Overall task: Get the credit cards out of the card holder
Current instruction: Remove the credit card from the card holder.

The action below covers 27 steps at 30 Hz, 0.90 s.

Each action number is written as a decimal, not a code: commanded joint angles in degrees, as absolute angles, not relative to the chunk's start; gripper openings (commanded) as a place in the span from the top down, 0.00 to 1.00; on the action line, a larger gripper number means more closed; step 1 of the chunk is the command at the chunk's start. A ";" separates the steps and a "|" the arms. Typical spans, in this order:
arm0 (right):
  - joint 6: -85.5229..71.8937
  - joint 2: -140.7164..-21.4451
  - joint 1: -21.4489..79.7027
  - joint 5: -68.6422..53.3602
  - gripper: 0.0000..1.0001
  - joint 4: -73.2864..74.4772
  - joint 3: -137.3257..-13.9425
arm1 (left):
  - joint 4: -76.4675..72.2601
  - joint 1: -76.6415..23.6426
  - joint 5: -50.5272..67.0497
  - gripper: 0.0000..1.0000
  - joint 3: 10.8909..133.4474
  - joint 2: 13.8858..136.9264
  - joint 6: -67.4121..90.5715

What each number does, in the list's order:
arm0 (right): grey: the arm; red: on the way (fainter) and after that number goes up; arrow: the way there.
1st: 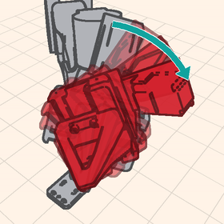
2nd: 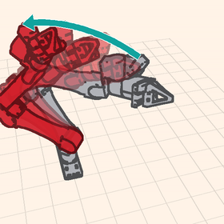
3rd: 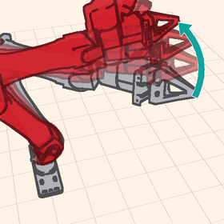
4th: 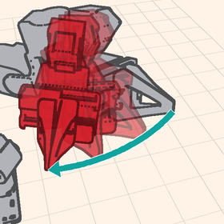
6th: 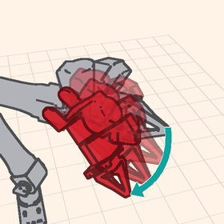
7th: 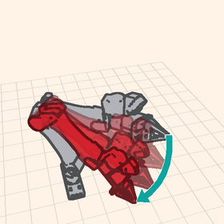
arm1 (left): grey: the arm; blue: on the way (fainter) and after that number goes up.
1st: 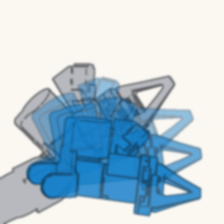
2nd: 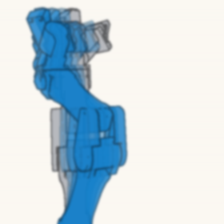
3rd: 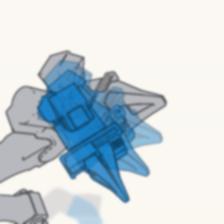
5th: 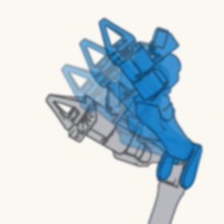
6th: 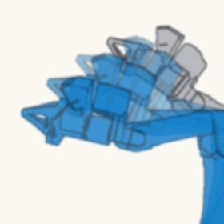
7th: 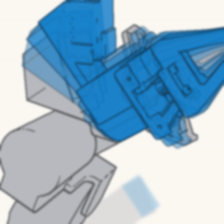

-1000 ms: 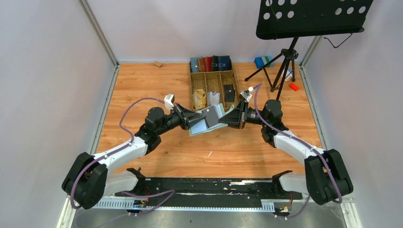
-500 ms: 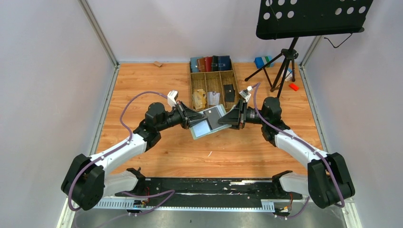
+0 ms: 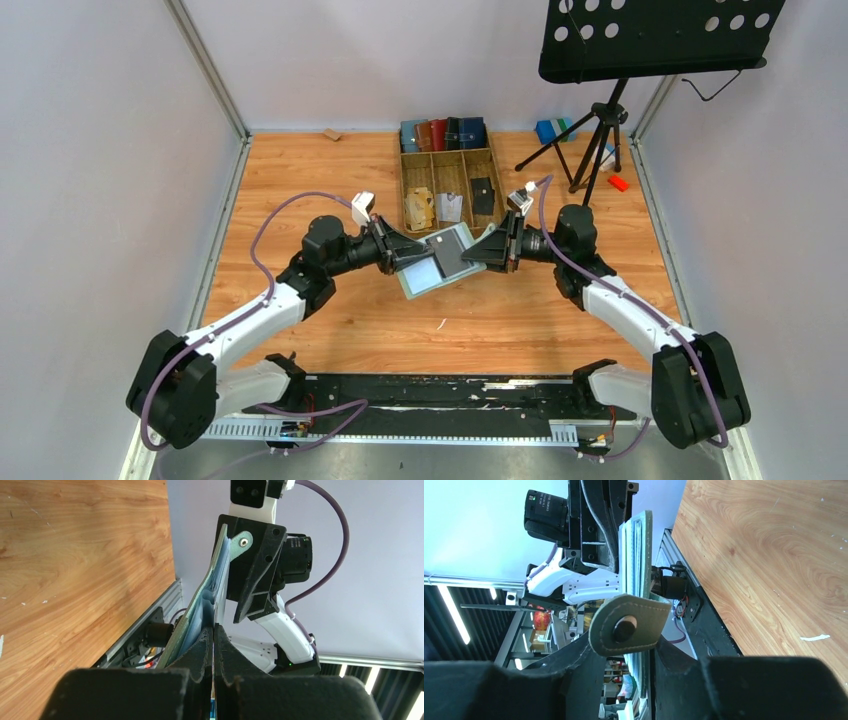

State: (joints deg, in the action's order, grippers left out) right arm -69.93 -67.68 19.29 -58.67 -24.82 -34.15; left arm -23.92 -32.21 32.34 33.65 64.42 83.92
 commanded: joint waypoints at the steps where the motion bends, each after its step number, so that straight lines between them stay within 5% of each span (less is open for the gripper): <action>1: -68.03 -66.37 18.81 -57.68 0.69 -24.43 -35.94 | -22.76 -31.63 34.83 1.00 34.48 61.70 81.41; 6: -68.14 -66.73 18.82 -57.92 0.99 -24.25 -36.12 | -21.68 -31.55 36.53 1.00 34.63 61.57 80.75; 25: -69.31 -64.92 16.79 -56.93 1.00 -24.55 -34.80 | -15.95 -29.97 36.31 1.00 35.59 59.89 78.03; 27: -70.36 -65.27 16.88 -57.18 1.00 -26.14 -34.19 | -18.73 -29.97 36.62 0.91 35.64 60.77 79.30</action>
